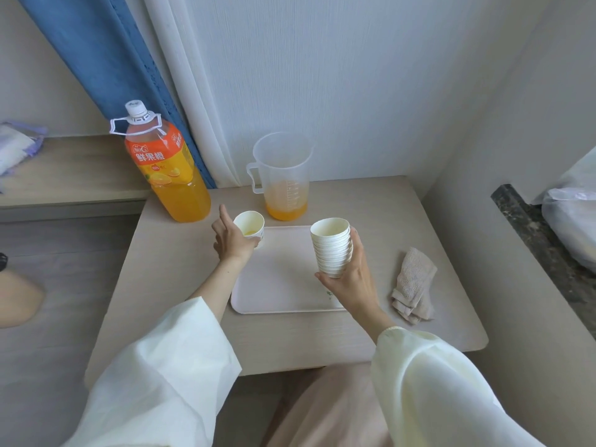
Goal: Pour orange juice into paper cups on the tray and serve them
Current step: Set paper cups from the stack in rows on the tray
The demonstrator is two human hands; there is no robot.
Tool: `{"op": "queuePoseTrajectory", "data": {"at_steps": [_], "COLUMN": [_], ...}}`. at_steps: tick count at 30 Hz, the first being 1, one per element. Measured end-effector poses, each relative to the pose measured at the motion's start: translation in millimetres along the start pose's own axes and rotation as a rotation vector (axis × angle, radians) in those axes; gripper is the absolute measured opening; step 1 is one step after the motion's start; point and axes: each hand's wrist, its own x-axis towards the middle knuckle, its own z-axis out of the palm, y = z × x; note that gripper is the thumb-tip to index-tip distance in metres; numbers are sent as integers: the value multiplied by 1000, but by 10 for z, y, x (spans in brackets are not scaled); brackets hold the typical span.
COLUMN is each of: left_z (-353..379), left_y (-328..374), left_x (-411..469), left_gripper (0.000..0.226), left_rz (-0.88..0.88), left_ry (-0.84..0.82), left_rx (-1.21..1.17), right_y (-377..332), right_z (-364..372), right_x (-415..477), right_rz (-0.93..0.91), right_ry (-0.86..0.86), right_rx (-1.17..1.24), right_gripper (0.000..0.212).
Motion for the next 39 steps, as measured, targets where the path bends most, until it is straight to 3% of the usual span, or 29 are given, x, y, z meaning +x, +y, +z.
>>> {"op": "queuePoseTrajectory", "data": {"at_steps": [3,6,9,12,15,20,25,30,35,39], "left_z": [-35,-98,-142,-138,-118,-134,-107,-83,-200,-356], "left_y": [110,306,527,666,725,739,770,810,927,915], "left_x": [-200,-482,-746,-947,-1043,-1116,-1154,-1118,-850,-470], "left_gripper": [90,64,78,92,79,89,71,76,51,64], "left_rz": [181,328,294,271,299,287,268,238,120,144], "left_ry": [59,-149,-485,-631,-585,-614,-598,-550,-362,-209], "left_rx": [4,-141,-237,-252,-230,-276,-299,-323,-509,-493], "right_y": [-64,-138,-228,-298,-342,-384,-325,-309,-190,-33], "right_z": [-27,-39,-50,-56,-97,-205,-272,-263,-252,-271], "right_x": [-37,-110,-208,-296,-370,-444,-423,-347,-266,-165], "right_rz": [8,19,24,42,42,15,-19,-46,-26,18], "right_ry": [17,0,-22,-72,-82,-92,-117,-136,-155,-86], "right_rx": [-49,-138,-192,-233,-243,-278,-319,-353,-372,-294], "right_gripper": [107,108,110,107,105,107,104,103,101,104]}}
